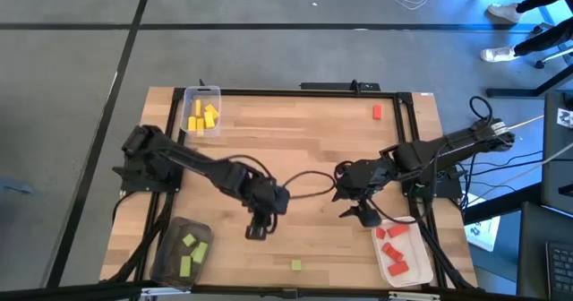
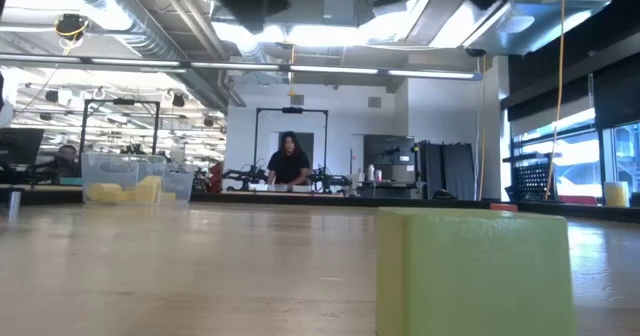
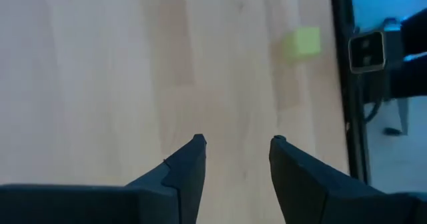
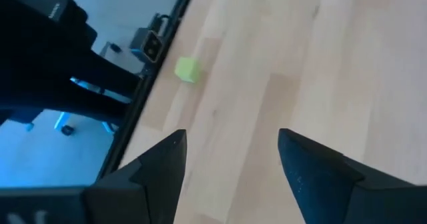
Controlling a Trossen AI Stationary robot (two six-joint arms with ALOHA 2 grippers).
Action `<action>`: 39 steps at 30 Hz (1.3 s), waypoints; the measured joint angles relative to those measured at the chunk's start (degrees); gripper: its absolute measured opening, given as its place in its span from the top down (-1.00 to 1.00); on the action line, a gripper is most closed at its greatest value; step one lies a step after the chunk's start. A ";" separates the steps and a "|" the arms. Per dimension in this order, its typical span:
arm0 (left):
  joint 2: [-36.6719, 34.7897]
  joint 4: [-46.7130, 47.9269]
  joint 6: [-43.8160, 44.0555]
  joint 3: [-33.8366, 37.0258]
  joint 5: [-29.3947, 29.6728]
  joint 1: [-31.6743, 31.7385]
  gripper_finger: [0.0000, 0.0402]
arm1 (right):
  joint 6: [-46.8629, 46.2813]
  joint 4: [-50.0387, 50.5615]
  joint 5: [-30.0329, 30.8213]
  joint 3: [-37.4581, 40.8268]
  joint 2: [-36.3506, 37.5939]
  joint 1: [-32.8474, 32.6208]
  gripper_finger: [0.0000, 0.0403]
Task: Sort & place blocks by color
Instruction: Put the green block into the black bin
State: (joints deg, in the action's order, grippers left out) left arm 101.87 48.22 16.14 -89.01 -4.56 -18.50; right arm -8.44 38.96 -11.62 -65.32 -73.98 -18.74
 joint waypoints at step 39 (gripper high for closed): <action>15.37 -28.53 14.19 0.11 12.53 -12.88 0.24 | -1.82 3.31 19.13 0.00 19.90 -6.54 -0.17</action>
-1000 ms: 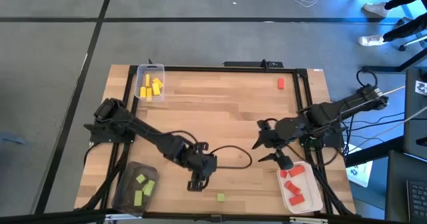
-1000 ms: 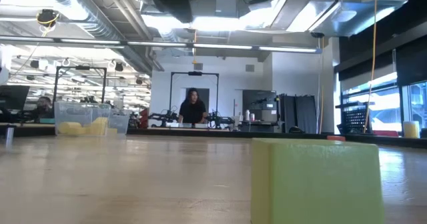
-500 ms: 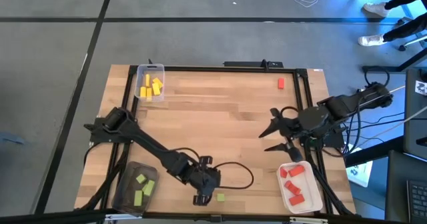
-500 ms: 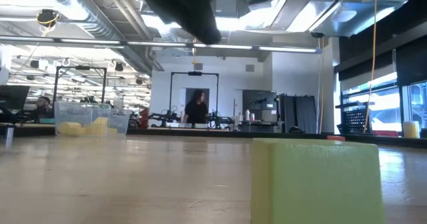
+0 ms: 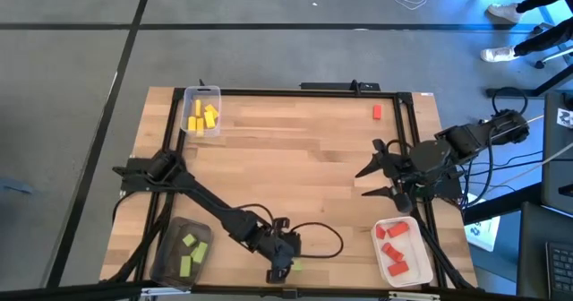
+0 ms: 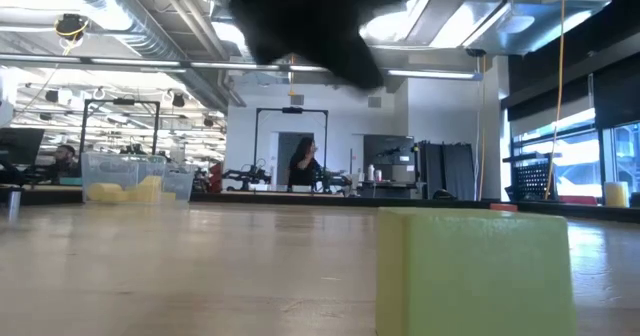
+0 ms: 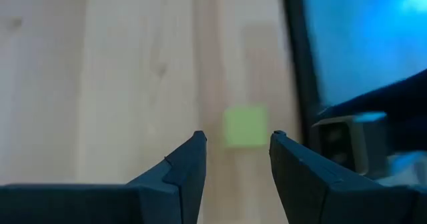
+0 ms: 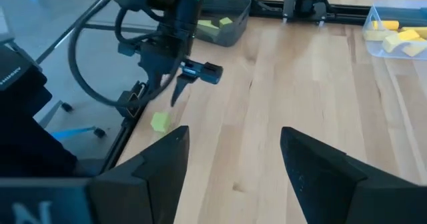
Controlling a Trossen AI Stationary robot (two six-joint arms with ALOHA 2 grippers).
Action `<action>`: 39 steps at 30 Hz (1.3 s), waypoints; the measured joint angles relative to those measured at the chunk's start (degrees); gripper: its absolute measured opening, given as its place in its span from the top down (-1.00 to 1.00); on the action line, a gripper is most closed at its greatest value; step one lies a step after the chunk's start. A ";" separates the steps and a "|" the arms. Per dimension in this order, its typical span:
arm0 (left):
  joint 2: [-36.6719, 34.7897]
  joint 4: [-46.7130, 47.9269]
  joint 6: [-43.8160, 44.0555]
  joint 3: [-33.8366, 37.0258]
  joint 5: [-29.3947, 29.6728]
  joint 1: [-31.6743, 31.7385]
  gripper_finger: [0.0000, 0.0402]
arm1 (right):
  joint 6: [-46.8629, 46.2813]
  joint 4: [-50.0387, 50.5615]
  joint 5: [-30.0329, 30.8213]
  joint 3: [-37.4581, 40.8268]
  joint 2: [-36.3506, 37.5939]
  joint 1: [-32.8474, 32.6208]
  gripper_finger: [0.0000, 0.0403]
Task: Sort & place blocks by color
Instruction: Put the green block into the black bin
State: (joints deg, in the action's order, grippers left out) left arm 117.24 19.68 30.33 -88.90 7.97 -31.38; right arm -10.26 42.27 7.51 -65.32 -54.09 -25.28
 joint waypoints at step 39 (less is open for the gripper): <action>7.46 -10.11 3.67 -0.09 12.30 -4.80 0.26 | -1.27 -0.27 0.48 0.00 0.99 -0.52 -0.17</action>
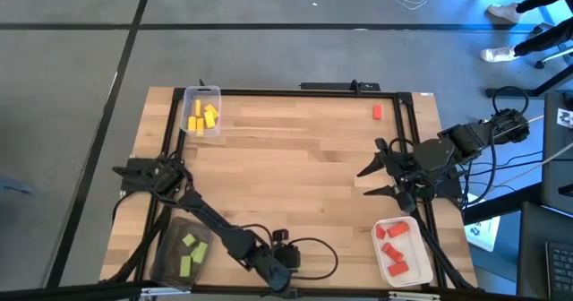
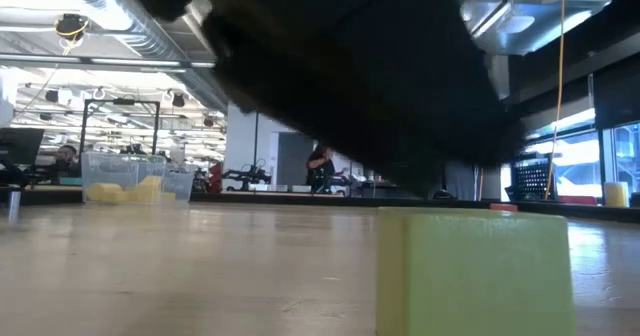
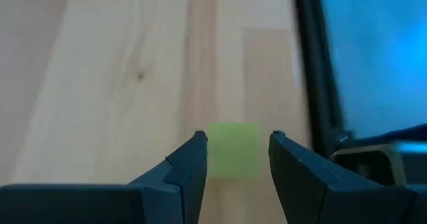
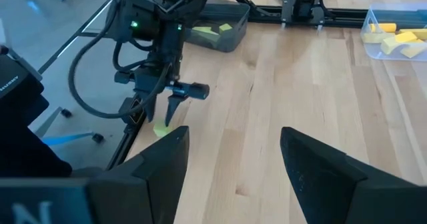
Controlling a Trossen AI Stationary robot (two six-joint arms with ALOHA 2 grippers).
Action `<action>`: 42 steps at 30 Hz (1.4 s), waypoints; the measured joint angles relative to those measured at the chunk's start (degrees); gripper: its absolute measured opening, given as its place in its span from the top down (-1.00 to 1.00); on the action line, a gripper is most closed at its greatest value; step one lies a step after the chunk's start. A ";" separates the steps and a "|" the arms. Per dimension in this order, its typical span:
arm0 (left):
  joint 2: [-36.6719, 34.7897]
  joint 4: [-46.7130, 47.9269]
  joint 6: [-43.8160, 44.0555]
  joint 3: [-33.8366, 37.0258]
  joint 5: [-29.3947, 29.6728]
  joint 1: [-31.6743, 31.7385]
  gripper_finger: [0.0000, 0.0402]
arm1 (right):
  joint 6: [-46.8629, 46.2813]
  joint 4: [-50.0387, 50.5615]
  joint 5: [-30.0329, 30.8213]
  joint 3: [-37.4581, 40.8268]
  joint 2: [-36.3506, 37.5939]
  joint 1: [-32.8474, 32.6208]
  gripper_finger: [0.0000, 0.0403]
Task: Sort & place blocks by color
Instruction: Put the green block into the black bin
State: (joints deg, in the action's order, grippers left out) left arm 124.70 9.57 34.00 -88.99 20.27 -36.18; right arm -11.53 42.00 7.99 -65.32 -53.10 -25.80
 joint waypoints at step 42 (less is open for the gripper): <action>0.85 11.69 0.92 -8.17 4.03 0.51 0.26 | 0.00 -0.57 -0.48 0.00 -0.02 0.00 -0.17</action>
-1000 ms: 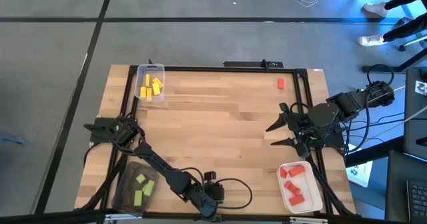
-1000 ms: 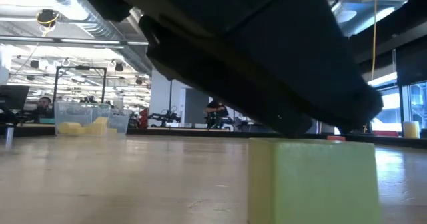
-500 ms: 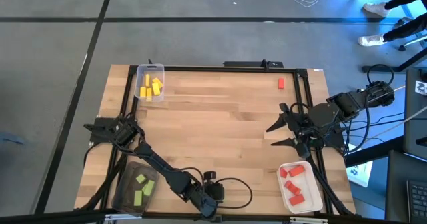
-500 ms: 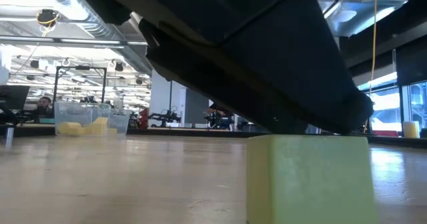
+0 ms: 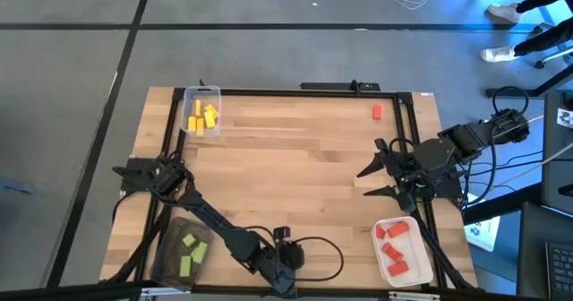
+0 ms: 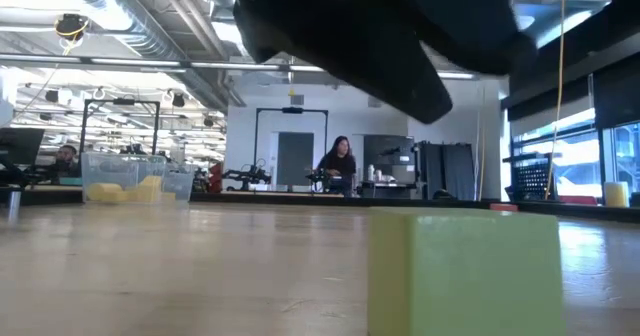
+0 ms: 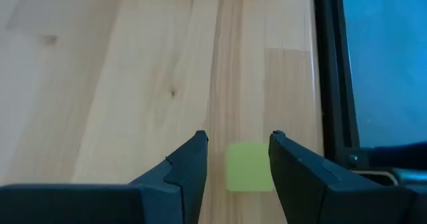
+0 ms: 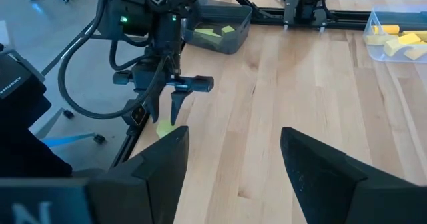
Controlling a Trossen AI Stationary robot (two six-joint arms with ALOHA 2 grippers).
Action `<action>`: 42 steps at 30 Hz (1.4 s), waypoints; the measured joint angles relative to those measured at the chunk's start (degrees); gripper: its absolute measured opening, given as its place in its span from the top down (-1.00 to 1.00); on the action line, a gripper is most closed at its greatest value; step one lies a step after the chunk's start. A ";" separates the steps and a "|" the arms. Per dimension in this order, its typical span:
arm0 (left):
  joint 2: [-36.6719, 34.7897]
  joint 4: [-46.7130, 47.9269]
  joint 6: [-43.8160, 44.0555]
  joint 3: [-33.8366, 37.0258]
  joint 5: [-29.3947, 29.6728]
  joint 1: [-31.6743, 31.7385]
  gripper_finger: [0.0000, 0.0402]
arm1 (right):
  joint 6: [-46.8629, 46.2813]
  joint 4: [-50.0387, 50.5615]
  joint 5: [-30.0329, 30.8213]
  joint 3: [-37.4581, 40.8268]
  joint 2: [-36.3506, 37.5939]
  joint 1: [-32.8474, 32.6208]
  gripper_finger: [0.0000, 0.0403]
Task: Sort & place blocks by color
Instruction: Put the green block into the black bin
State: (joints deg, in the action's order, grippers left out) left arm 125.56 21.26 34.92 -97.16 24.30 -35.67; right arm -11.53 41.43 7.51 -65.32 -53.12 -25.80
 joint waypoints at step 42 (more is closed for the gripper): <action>0.00 -3.05 18.79 -0.14 -21.05 4.90 0.25 | 0.01 0.02 -0.02 0.00 0.00 0.01 -0.17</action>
State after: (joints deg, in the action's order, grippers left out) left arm 125.56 18.21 53.70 -97.30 3.25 -30.77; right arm -11.52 41.45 7.49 -65.32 -53.12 -25.79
